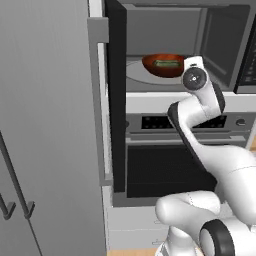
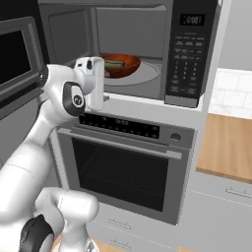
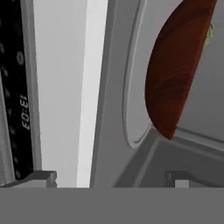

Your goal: Pick the cucumber from the sink and place it in the bowl. Then pick the bowl and place it in the microwave. Then close the microwave door and press the start button.

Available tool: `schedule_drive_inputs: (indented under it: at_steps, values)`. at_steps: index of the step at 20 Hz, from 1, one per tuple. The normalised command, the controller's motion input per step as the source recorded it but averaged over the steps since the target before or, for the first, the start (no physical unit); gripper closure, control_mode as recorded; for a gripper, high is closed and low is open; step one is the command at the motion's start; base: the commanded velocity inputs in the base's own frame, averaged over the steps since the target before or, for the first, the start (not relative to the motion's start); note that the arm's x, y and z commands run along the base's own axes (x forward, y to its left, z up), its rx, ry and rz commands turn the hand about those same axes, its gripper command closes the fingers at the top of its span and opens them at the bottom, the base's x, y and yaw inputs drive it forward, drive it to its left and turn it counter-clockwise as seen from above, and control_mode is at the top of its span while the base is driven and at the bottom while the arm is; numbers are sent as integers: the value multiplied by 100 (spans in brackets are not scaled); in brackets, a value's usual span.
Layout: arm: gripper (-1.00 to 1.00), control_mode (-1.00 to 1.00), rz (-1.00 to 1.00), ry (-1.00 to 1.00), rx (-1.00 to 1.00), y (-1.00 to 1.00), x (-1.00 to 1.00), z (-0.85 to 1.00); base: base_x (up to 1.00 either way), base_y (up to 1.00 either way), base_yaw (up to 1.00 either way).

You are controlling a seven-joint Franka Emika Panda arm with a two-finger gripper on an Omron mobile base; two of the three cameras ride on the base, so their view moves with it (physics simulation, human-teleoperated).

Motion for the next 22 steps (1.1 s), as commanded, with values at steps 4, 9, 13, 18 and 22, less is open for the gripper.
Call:
schedule_drive_inputs:
  at_steps: [4, 9, 13, 18, 22]
  values:
    - [-100, -100, -11, 0, -35, -24, -23, -29, 0, 0, 0]
    - [-100, -100, -3, 1, -30, 0, -5, -29, 0, 0, 0]
    - [-100, -100, -12, -2, -37, 1, -29, -30, 0, 0, 0]
    - [-100, -100, -18, -1, -35, 31, -46, -21, 0, 0, 0]
    - [-100, -100, -18, 0, -24, 48, -48, -14, 0, 0, 0]
